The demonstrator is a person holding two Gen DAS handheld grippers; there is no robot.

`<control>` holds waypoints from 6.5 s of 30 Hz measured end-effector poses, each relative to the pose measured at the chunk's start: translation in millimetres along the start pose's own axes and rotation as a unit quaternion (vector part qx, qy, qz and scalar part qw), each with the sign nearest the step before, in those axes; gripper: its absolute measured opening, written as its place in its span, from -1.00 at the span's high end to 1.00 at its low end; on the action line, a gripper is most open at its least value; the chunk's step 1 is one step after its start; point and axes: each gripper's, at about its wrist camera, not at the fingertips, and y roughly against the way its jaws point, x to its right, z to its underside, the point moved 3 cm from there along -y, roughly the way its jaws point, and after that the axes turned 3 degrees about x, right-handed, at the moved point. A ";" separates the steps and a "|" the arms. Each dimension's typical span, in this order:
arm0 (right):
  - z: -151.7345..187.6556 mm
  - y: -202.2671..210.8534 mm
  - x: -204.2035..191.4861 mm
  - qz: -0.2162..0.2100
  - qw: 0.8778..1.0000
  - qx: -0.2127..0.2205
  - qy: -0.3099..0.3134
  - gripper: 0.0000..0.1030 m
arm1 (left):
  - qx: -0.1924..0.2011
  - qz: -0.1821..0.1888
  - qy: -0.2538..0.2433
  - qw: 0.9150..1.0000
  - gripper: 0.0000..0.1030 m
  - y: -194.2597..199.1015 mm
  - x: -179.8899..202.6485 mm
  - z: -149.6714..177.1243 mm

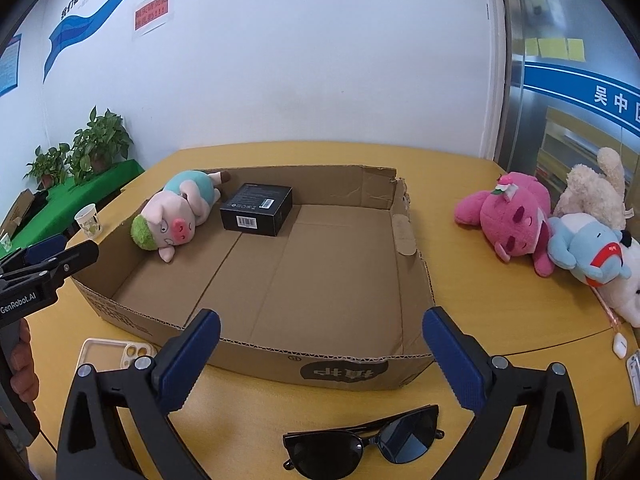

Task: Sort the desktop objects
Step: 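Move the right tool back from the box toward the table items, then lower the right gripper onto the white power bank, then close the right gripper on the white power bank and lift it, then carry the power bank with the right gripper into the cardboard box, then open the right gripper to drop the power bank in the box, then move the right tool toward the clear phone case on the table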

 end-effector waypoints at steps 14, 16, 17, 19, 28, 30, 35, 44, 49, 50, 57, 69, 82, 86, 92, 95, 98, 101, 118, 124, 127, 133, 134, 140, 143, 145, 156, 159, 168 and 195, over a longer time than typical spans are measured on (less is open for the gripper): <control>20.5 17.6 -11.8 -0.036 0.999 -0.004 0.029 -0.99 | -0.007 0.031 -0.011 0.999 -0.70 14.7 13.0 13.8; 34.2 26.3 -6.5 -0.039 0.998 -0.005 0.040 -0.99 | -0.018 0.039 -0.021 0.999 -0.70 14.5 19.8 23.7; 41.9 30.1 -4.1 -0.039 0.998 -0.008 0.046 -0.99 | -0.025 0.044 -0.024 0.998 -0.70 14.5 23.2 28.5; 65.3 39.3 3.5 -0.046 0.997 -0.025 0.057 -0.99 | -0.046 0.065 -0.030 0.996 -0.70 13.2 31.8 42.3; 177.8 65.6 16.1 -0.127 0.977 -0.169 0.040 -0.99 | -0.140 0.134 -0.044 0.980 -0.70 -3.2 64.9 93.5; 186.7 62.9 8.7 -0.131 0.976 -0.172 0.033 -0.96 | -0.152 0.147 -0.042 0.977 -0.70 -4.8 69.6 100.3; 184.9 45.6 -22.2 -0.157 0.974 -0.160 0.041 -0.83 | -0.170 0.131 -0.059 0.975 -0.70 -9.5 70.8 112.6; 169.2 48.1 -38.4 -0.214 0.964 -0.146 0.058 -0.82 | -0.233 0.189 0.008 0.954 -0.67 -11.5 57.0 133.4; 186.2 43.3 -45.2 -0.178 0.963 -0.172 0.110 -0.72 | -0.268 0.238 0.017 0.933 -0.59 -9.0 73.6 147.0; 185.8 42.9 -46.1 -0.168 0.966 -0.164 0.112 -0.57 | -0.264 0.236 0.010 0.935 -0.59 -7.2 75.6 146.7; 164.0 19.6 -32.6 -0.123 0.980 -0.155 0.019 -0.27 | -0.257 0.225 0.047 0.939 -0.59 -11.5 60.9 141.0; 157.2 21.6 -29.0 -0.148 0.978 -0.150 0.002 -0.56 | -0.283 0.266 0.058 0.920 0.14 -23.4 84.9 143.0; 156.8 26.5 -52.4 -0.149 0.978 -0.140 0.043 -0.28 | -0.246 0.261 0.045 0.932 0.34 -9.4 86.3 135.0; 143.4 32.2 -55.5 -0.149 0.981 -0.116 0.043 -0.27 | -0.215 0.250 0.042 0.943 0.36 -0.4 83.0 116.7; 102.5 28.8 -47.3 -0.134 0.986 -0.088 0.034 0.58 | -0.166 0.235 0.035 0.957 0.47 5.6 72.2 79.2; 87.0 26.0 -51.9 -0.130 0.987 -0.076 0.051 0.57 | -0.149 0.227 0.030 0.962 0.47 4.6 69.6 68.2; 82.9 22.9 -56.7 -0.139 0.986 -0.076 0.049 0.54 | -0.152 0.228 0.040 0.961 0.47 1.2 65.4 68.2; 85.7 22.9 -59.7 -0.143 0.985 -0.078 0.047 0.53 | -0.150 0.224 0.037 0.962 0.47 4.3 63.4 70.2; -3.7 28.9 -51.7 -0.112 0.992 0.014 0.062 0.51 | -0.049 0.241 0.000 0.969 0.47 1.2 74.6 -34.5; -39.5 10.9 -44.9 -0.113 0.991 0.030 0.058 0.51 | -0.031 0.240 -0.010 0.970 0.48 -19.5 79.7 -68.2; -53.9 -9.5 -37.3 -0.118 0.992 0.025 0.045 0.51 | -0.035 0.241 -0.009 0.970 0.51 -37.4 83.1 -80.6; -73.9 -62.2 -15.4 -0.134 0.991 0.000 0.009 0.51 | -0.060 0.238 -0.003 0.969 0.52 -86.1 90.0 -94.8; -77.6 -72.5 -9.9 -0.138 0.990 -0.006 0.000 0.51 | -0.068 0.239 -0.001 0.969 0.52 -96.8 91.6 -96.2; -91.6 -126.4 21.6 -0.137 0.989 -0.040 -0.035 0.50 | -0.114 0.246 0.016 0.962 0.52 -158.8 102.4 -96.5; -96.6 -158.2 34.2 -0.133 0.988 -0.072 -0.041 0.50 | -0.135 0.247 0.026 0.959 0.52 -188.2 108.6 -96.4; -99.9 -176.4 43.2 -0.131 0.986 -0.087 -0.051 0.50 | -0.147 0.246 0.028 0.958 0.52 -206.3 113.7 -98.3; -103.5 -274.9 78.5 -0.104 0.972 -0.180 -0.108 0.40 | -0.232 0.223 0.024 0.946 0.52 -302.3 133.6 -93.8; -95.0 -289.8 80.7 -0.097 0.969 -0.193 -0.117 0.40 | -0.260 0.202 0.034 0.944 0.63 -322.8 131.0 -83.5; -96.5 -280.7 81.1 -0.051 0.979 -0.176 -0.088 0.04 | -0.262 0.183 0.041 0.947 0.70 -313.5 123.1 -90.3; -34.8 -55.9 10.5 -0.033 0.997 -0.066 0.007 -0.89 | 0.048 0.025 -0.053 0.997 -0.56 1.1 15.6 -58.6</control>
